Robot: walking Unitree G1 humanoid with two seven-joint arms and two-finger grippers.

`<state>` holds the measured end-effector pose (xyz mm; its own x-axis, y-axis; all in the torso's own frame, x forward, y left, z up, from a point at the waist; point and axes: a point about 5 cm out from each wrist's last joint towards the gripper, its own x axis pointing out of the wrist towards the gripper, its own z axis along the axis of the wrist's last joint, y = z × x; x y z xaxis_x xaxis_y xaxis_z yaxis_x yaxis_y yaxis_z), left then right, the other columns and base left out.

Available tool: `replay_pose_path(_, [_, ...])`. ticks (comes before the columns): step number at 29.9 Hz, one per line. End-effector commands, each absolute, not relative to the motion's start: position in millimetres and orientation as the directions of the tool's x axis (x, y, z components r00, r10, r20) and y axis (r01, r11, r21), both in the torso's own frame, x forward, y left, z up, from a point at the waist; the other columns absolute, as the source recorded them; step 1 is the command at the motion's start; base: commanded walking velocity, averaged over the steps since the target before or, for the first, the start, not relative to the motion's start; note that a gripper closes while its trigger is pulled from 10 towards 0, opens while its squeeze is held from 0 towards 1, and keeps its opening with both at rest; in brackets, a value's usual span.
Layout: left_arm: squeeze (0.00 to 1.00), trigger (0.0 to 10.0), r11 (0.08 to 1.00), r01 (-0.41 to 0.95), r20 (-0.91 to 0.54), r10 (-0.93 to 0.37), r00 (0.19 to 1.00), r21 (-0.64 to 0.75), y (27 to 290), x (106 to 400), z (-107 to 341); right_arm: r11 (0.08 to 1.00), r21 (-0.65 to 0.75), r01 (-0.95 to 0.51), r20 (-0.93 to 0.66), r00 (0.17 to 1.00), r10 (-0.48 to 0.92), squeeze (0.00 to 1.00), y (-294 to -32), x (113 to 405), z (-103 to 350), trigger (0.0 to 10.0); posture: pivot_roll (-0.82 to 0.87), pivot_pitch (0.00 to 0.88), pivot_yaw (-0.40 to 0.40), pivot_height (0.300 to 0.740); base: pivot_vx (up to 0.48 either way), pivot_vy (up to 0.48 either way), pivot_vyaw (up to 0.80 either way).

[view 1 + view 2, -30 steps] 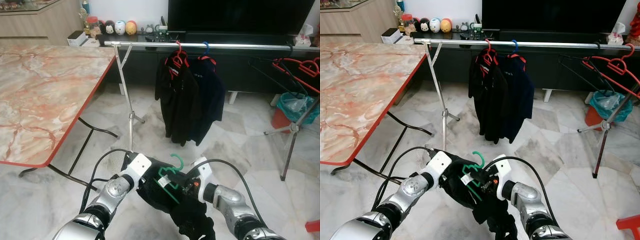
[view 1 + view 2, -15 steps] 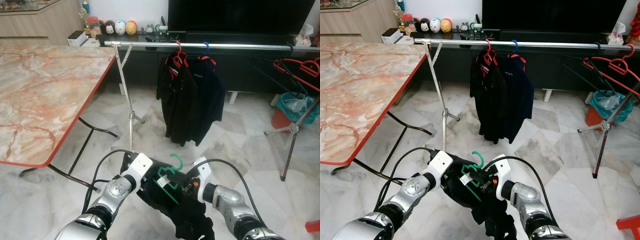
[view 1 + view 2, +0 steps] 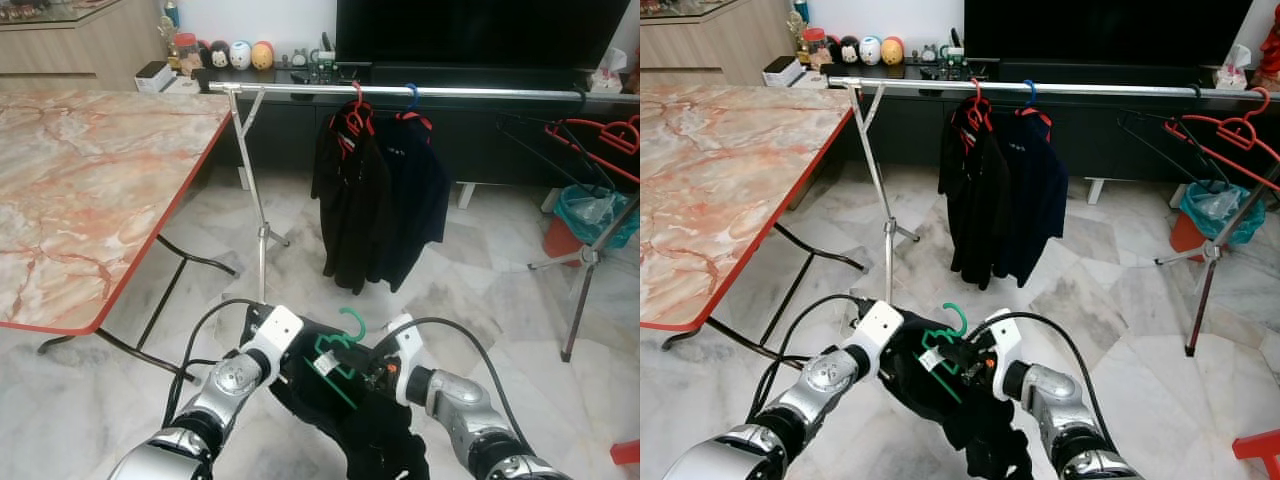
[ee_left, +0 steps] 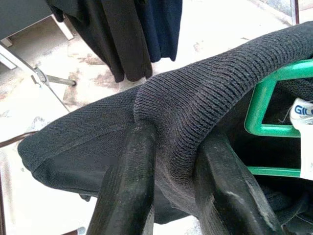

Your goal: Hang hanger

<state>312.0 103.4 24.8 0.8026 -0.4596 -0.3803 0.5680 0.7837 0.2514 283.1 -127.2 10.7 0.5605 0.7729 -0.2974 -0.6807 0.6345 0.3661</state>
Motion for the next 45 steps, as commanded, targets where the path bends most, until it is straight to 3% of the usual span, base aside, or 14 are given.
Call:
replay_pose_path(1, [0.0, 0.0, 0.788, 0.561, -0.401, -0.442, 0.802, 0.254, 108, 311, 22, 0.629, 0.356, -0.691, -0.269, 0.569, 0.777, 0.0, -127, 286, 16, 10.0, 0.08, 0.0, -0.006, 0.74, 0.0, 0.0, 0.0])
replay_pose_path(18, [0.0, 0.0, 0.796, 0.531, -0.403, -0.401, 0.822, 0.29, 116, 315, 25, 0.662, 0.312, -0.681, -0.319, 0.582, 0.748, 0.0, -131, 285, 12, 10.0, 0.09, 0.0, 0.0, 0.74, 0.0, 0.0, 0.0])
replay_pose_path(26, [0.0, 0.0, 0.783, 0.438, -0.398, -0.266, 0.878, 0.442, 137, 325, 31, 0.655, 0.242, -0.715, -0.401, 0.541, 0.739, 0.0, -139, 280, 6, 10.0, 0.08, 0.0, 0.0, 0.74, 0.0, 0.0, 0.0])
replay_pose_path(27, [0.0, 0.5, 0.773, 0.426, -0.401, -0.243, 0.884, 0.471, 140, 326, 32, 0.653, 0.227, -0.722, -0.416, 0.535, 0.736, 0.0, -141, 279, 5, 10.0, 0.08, 0.0, 0.0, 0.74, 0.0, 0.0, 0.0])
replay_pose_path(29, [0.0, 0.5, 0.765, 0.419, -0.402, -0.229, 0.886, 0.489, 142, 327, 32, 0.652, 0.218, -0.726, -0.425, 0.531, 0.733, 0.0, -142, 278, 4, 10.0, 0.08, 0.0, 0.0, 0.74, 0.0, 0.0, 0.0])
replay_pose_path(30, [0.0, 9.4, 0.751, 0.419, -0.408, -0.218, 0.887, 0.51, 144, 327, 32, 0.654, 0.205, -0.728, -0.437, 0.53, 0.727, 0.0, -144, 277, 4, 10.0, 0.08, 0.0, -0.002, 0.74, 0.0, 0.0, 0.0])
replay_pose_path(31, [0.0, 10.0, 0.734, 0.422, -0.414, -0.21, 0.886, 0.532, 146, 327, 32, 0.656, 0.191, -0.731, -0.451, 0.528, 0.719, 0.0, -146, 277, 3, 10.0, 0.08, 0.0, -0.002, 0.74, 0.0, 0.0, 0.0])
replay_pose_path(37, [0.0, 10.0, 0.721, 0.385, -0.423, -0.141, 0.895, 0.576, 154, 329, 32, 0.614, 0.135, -0.778, -0.527, 0.468, 0.709, 0.0, -155, 269, -3, 10.0, 0.08, 0.0, -0.003, 0.74, 0.0, 0.0, 0.0])
replay_pose_path(45, [0.0, 10.0, 0.646, 0.465, -0.494, -0.153, 0.856, 0.606, 154, 321, 21, 0.655, 0.013, -0.755, -0.585, 0.526, 0.617, 0.0, -167, 272, -4, 10.0, 0.08, 0.0, -0.002, 0.74, 0.0, 0.0, 0.0])
